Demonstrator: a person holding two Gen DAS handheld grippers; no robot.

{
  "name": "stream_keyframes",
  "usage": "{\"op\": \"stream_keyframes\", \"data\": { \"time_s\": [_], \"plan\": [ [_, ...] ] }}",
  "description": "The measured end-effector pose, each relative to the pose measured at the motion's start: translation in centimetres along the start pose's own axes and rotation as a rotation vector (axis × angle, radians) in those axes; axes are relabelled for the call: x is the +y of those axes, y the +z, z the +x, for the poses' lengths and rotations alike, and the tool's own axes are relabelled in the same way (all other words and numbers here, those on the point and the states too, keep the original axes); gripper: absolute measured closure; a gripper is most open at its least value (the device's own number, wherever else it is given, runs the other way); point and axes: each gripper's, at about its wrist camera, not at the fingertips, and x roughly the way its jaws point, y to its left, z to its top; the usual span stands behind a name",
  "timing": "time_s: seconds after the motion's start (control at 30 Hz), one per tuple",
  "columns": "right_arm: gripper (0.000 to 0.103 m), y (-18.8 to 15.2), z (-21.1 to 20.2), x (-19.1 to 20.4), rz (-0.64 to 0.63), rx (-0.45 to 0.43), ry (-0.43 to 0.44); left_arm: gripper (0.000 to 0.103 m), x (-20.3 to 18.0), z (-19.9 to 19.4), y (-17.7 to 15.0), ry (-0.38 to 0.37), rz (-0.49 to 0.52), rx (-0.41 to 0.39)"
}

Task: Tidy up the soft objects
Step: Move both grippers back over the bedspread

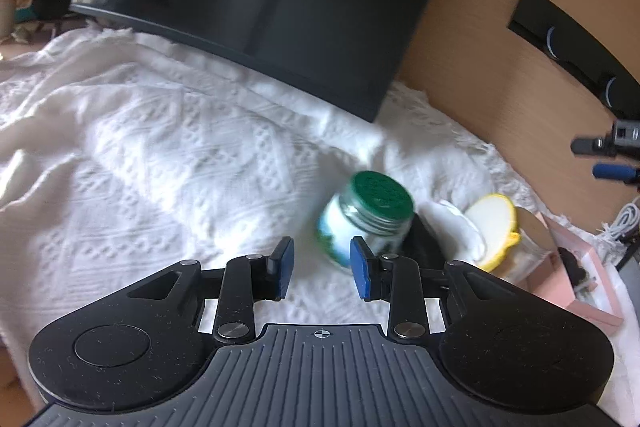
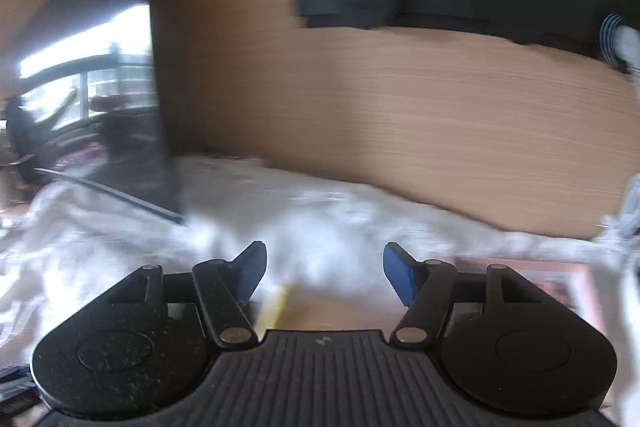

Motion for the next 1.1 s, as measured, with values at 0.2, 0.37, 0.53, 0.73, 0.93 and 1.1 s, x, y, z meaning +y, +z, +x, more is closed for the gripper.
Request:
{"op": "stream_keyframes", "data": {
  "time_s": [0.2, 0.37, 0.53, 0.73, 0.93, 1.1],
  "plan": [
    [0.038, 0.7, -1.0, 4.9, -0.065, -0.052, 0.096, 0.069, 0.3, -0.5, 0.0, 0.001, 0.017, 0.000],
    [0.038, -0.1, -1.4, 4.1, -0.128, -0.071, 0.071, 0.069, -1.4, 0.1, -1.0, -0.025, 0.040, 0.019],
    [0.038, -2.5, -1.1, 1.5, -0.194, -0.032, 0.046, 0.069, -4.5, 1.4, -2.2, -0.075, 0.102, 0.052],
    [0.038, -6.6, -0.9, -1.0, -0.298, 0.036, 0.059, 0.069, -8.1, 3.4, -3.8, -0.075, 0.185, 0.123],
    [0.038, -9.2, -0.6, -2.4, -0.283, 0.105, 0.102, 0.069, -9.8, 4.3, -4.8, -0.049, 0.219, 0.149],
    [0.038, -9.8, 0.0, -2.1, -0.289, 0.127, 0.123, 0.069, -10.5, 4.4, -4.5, -0.060, 0.210, 0.104]
  ]
}}
